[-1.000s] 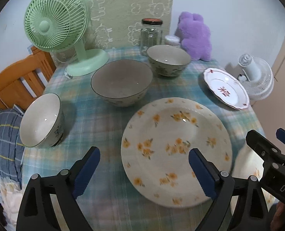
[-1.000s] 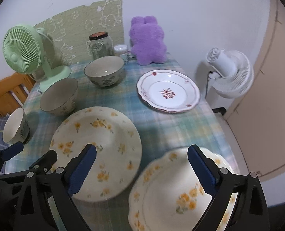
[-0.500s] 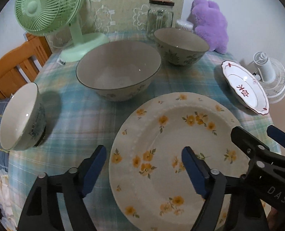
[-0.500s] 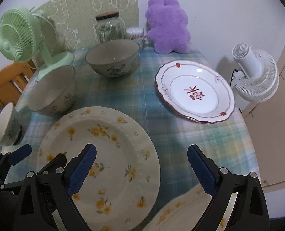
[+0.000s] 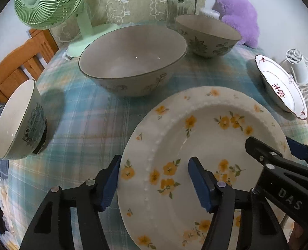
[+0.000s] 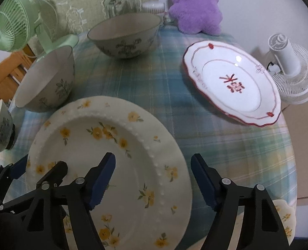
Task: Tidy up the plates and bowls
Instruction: 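Grasp the rim of the deep beaded-rim flower plate with the left tool, then lift and carry the deep plate over the scalloped plate with the left tool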
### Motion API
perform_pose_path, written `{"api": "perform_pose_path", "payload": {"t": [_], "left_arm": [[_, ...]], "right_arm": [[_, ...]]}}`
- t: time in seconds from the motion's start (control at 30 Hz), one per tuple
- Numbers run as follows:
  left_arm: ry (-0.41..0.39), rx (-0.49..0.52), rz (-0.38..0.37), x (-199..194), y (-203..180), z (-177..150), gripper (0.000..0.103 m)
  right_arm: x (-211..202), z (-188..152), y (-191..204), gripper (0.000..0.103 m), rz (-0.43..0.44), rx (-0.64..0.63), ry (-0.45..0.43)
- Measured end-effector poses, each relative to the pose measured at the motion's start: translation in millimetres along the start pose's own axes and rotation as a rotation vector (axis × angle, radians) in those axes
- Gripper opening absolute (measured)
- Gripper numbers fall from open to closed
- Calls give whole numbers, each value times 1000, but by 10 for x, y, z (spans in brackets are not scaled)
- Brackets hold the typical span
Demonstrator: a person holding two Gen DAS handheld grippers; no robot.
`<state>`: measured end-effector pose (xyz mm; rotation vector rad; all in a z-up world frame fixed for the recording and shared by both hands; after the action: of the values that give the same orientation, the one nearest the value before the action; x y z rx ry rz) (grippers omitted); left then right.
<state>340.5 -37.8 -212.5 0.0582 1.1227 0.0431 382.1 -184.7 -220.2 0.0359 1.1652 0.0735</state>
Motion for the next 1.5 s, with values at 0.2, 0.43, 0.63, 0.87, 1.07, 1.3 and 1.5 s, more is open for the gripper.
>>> {"api": "perform_pose_path", "payload": {"t": [0.2,0.43,0.63,0.87,1.07,1.3,1.5], "left_arm": [[17,6,2,0,2,-14,67],[33,4,-17,33,-26,0,72],[53,-4,-36,27,-2,-9,72],[65,-13,-35,-82,91,-64,72],[61,-9,-42,-240,168,-129,72],[43,-10,-60,-508,271,-219,72],[22,5,-83,-766,338,-312,72]], "right_arm": [[60,-30,29,74,-25,11,23],[113,-28,49,74,-64,11,39],[81,-24,56,74,-80,12,49],[-6,-74,135,74,-70,21,65],[-146,-152,247,74,-78,13,69],[-423,-221,375,74,-94,11,52],[-729,-341,446,74,-115,23,25]]}}
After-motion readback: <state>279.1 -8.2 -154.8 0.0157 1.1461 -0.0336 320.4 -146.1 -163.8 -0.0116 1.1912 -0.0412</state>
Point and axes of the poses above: each gripper's, at about its wrist camera, not at the fingertips, and x roughly the way its jaws point, y to its left, z to its top, the point moved 9 cm from there along x, roughly the way its jaws point, and after that the axes turned 3 degrees about z, right-handed, at the moved point
